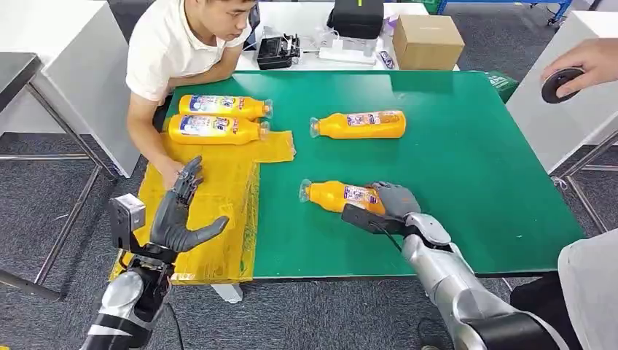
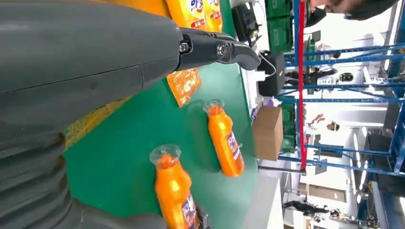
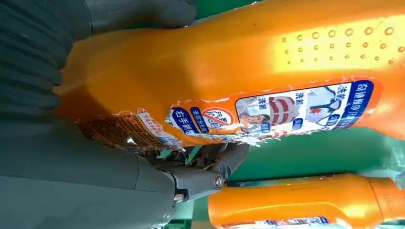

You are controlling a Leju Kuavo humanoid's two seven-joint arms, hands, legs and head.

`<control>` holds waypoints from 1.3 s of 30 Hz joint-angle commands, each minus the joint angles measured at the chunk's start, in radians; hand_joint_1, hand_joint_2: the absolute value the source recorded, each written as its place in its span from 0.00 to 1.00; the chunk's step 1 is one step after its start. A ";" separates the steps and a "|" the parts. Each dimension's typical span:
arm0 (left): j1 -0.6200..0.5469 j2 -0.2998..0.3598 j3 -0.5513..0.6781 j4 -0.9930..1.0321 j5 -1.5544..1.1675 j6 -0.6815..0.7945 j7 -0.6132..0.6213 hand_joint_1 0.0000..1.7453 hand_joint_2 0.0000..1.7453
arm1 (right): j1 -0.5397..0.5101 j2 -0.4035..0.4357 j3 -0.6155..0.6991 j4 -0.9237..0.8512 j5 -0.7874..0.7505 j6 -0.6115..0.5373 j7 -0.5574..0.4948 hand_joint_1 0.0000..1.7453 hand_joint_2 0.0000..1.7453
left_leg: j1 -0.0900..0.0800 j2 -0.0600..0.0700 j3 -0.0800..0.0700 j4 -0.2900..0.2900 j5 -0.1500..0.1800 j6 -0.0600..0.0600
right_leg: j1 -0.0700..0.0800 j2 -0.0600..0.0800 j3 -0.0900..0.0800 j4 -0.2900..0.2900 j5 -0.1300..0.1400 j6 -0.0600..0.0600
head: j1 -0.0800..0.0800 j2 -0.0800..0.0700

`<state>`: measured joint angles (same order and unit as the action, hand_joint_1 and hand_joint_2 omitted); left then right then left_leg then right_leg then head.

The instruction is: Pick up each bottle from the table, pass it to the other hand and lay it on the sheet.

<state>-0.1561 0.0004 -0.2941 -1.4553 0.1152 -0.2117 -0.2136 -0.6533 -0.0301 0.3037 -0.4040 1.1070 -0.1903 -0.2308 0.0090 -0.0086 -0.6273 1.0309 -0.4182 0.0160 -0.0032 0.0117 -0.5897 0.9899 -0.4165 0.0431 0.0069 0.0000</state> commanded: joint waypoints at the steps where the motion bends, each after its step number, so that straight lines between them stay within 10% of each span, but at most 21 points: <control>1: -0.041 0.013 -0.032 0.062 0.011 -0.006 -0.005 0.00 1.00 | 0.028 0.005 -0.003 0.089 0.004 0.047 0.019 1.00 1.00 | 0.001 -0.003 0.003 -0.002 0.000 -0.001 | 0.001 -0.004 0.004 -0.002 -0.001 -0.001 | 0.000 0.000; 9: -0.041 0.009 -0.024 0.068 0.023 -0.008 -0.004 0.00 1.00 | 0.023 0.018 -0.012 0.077 -0.019 0.046 -0.012 1.00 1.00 | 0.001 0.000 0.001 -0.001 0.000 -0.001 | 0.002 -0.002 0.002 -0.001 0.000 -0.001 | 0.000 0.000; 16: 0.072 -0.050 -0.054 0.113 0.230 -0.053 0.090 0.00 1.00 | 0.099 0.147 -0.150 -0.201 -0.371 0.096 -0.317 1.00 1.00 | 0.001 0.007 0.004 -0.004 -0.001 -0.001 | 0.002 0.005 0.004 -0.003 0.001 -0.002 | 0.000 0.000; 20: 0.130 -0.063 -0.135 0.110 0.320 0.007 0.099 0.00 1.00 | 0.178 0.153 -0.046 -0.436 -0.513 0.092 -0.284 1.00 1.00 | 0.001 0.006 0.001 -0.002 -0.001 -0.002 | 0.001 0.006 -0.001 0.000 0.000 -0.002 | 0.000 0.000; 39: 0.128 -0.042 -0.247 0.104 0.297 0.018 0.070 0.00 1.00 | 0.221 0.179 0.148 -0.490 -0.646 0.177 -0.305 1.00 1.00 | 0.001 0.004 -0.006 -0.002 -0.002 -0.003 | 0.001 0.005 -0.006 0.000 -0.002 -0.002 | 0.000 0.000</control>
<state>-0.0073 -0.0645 -0.4505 -1.3996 0.4296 -0.1892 -0.1213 -0.4370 0.1278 0.2891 -0.8670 0.4925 -0.0604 -0.5440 0.0108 -0.0067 -0.6388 1.0307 -0.4184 0.0142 -0.0014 0.0159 -0.5997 0.9905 -0.4166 0.0428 0.0069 0.0000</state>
